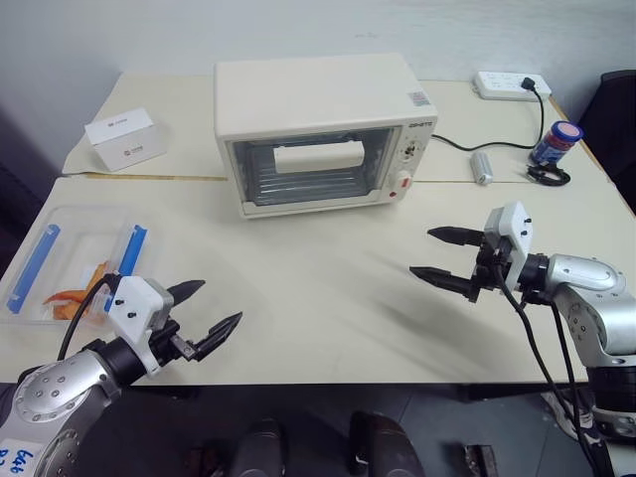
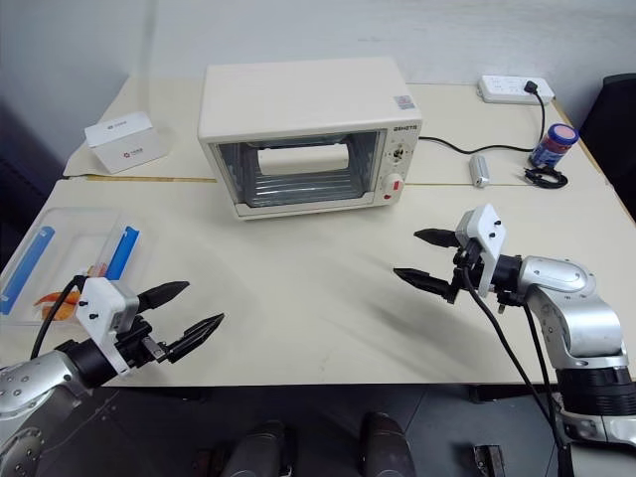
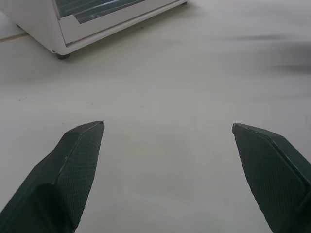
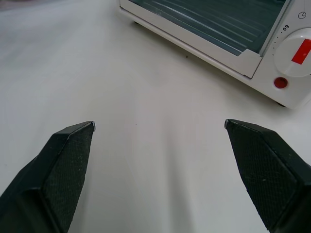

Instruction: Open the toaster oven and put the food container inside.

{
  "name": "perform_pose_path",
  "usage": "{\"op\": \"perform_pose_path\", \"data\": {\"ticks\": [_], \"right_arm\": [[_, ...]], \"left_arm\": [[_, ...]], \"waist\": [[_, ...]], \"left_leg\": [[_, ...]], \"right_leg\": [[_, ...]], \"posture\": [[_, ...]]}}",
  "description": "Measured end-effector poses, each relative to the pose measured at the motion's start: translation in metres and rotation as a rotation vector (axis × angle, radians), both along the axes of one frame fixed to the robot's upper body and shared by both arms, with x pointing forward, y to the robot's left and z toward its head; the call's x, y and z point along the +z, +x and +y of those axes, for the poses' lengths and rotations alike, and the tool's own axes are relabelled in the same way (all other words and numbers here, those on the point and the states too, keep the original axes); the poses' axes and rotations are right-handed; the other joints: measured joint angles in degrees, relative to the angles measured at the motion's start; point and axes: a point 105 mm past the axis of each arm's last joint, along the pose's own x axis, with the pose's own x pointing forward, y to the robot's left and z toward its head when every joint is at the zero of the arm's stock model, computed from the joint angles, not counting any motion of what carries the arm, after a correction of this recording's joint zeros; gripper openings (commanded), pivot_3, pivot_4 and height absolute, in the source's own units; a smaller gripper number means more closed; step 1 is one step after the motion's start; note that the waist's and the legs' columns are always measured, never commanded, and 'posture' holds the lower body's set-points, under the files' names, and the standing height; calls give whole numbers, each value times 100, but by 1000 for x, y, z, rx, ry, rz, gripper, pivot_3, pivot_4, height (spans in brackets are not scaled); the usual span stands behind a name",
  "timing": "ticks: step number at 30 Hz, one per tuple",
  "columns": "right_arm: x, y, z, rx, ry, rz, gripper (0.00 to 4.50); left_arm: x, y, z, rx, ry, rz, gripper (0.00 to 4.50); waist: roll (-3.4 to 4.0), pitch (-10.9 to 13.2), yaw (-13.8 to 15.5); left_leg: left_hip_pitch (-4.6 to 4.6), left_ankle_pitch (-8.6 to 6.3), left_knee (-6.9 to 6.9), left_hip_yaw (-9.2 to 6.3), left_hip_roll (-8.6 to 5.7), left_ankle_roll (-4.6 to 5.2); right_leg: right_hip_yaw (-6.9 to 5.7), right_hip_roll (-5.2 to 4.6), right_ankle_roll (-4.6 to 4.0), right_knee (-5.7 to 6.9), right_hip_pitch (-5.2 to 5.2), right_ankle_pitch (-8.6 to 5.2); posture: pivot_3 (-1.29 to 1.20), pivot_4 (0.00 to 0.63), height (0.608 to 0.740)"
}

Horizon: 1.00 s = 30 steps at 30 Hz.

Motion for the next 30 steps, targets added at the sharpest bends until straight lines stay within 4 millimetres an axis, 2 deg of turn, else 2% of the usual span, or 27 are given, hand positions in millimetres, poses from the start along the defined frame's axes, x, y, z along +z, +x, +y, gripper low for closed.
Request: {"op": "perform_pose_path", "data": {"ticks": [9, 12, 19, 23, 26, 30], "right_arm": [[1, -5, 10, 39, 11, 9, 4476], [-5, -4, 22, 63, 40, 53, 4476], [5, 6, 49, 131, 56, 30, 4476], [12, 12, 57, 146, 81, 18, 4476], [24, 18, 66, 158, 116, -10, 4476], [41, 26, 77, 177, 151, -46, 4476]], "left_arm": [[-5, 0, -1, 28, -44, 19, 4500], [-5, 1, -6, 9, -57, 23, 4500], [13, 11, -19, -66, -78, -25, 4500], [16, 11, -20, -80, -75, -20, 4500], [32, 16, -27, -130, -91, -53, 4500], [73, 25, -35, -219, -100, -149, 4500]], "waist": [[1, 0, 0], [1, 0, -3], [3, 1, -6], [4, 2, -8], [4, 3, -9], [5, 3, -1]], "left_leg": [[3, -2, 0, 2, 5, 0], [3, -2, 0, 4, 5, 0], [1, -2, 0, 7, 4, -1], [0, -3, -2, 8, 5, -2], [0, -1, 0, 8, 5, -4], [0, 1, 2, 3, 2, -6]], "right_leg": [[3, 1, 0, 0, 0, 0], [5, 1, -1, 0, -2, -1], [8, 3, -1, 8, -6, 0], [7, 5, -1, 13, -6, 0], [7, 6, 0, 17, -7, 0], [6, 6, 0, 27, -7, 0]], "posture": [[0, 150, 740], [0, 150, 740], [0, 150, 740], [0, 150, 740], [0, 150, 740], [0, 150, 740]]}}
